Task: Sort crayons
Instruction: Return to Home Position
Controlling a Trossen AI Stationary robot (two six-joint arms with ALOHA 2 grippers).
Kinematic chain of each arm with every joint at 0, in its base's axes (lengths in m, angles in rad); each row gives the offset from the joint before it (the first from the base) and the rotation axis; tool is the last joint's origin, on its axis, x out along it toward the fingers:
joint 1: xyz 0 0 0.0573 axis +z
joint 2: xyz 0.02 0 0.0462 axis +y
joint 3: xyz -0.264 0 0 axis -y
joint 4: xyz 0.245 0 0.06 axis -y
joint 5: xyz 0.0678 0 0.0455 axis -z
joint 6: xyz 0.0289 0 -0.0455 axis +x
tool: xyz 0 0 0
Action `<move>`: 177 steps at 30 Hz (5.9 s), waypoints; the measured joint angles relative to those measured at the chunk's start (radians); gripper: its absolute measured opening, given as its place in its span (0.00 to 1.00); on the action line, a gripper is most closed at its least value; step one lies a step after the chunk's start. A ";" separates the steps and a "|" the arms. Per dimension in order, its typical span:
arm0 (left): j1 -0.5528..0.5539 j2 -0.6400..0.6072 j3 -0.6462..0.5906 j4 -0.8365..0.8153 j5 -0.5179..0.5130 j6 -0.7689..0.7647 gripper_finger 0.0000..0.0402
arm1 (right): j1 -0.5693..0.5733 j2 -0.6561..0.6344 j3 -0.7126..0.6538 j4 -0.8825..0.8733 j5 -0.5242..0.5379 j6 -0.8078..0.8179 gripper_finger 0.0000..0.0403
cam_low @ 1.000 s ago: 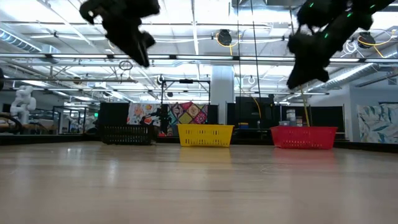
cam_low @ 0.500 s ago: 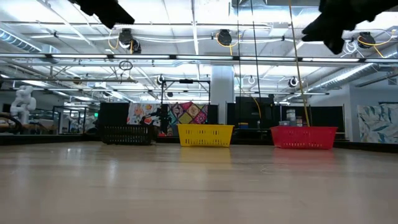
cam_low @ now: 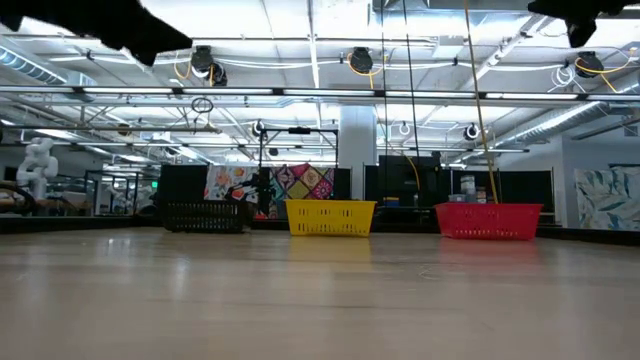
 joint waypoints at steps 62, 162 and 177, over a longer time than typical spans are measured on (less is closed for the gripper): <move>-0.164 -0.343 -0.475 0.220 0.008 -0.036 0.16 | 0.000 -0.208 -0.663 0.578 -0.070 -0.102 0.19; -0.163 -0.307 -0.477 0.220 0.015 -0.242 0.16 | 0.000 -0.207 -0.754 0.587 0.108 -0.329 0.19; -0.163 -0.307 -0.477 0.220 0.015 -0.242 0.16 | 0.000 -0.207 -0.754 0.587 0.108 -0.329 0.19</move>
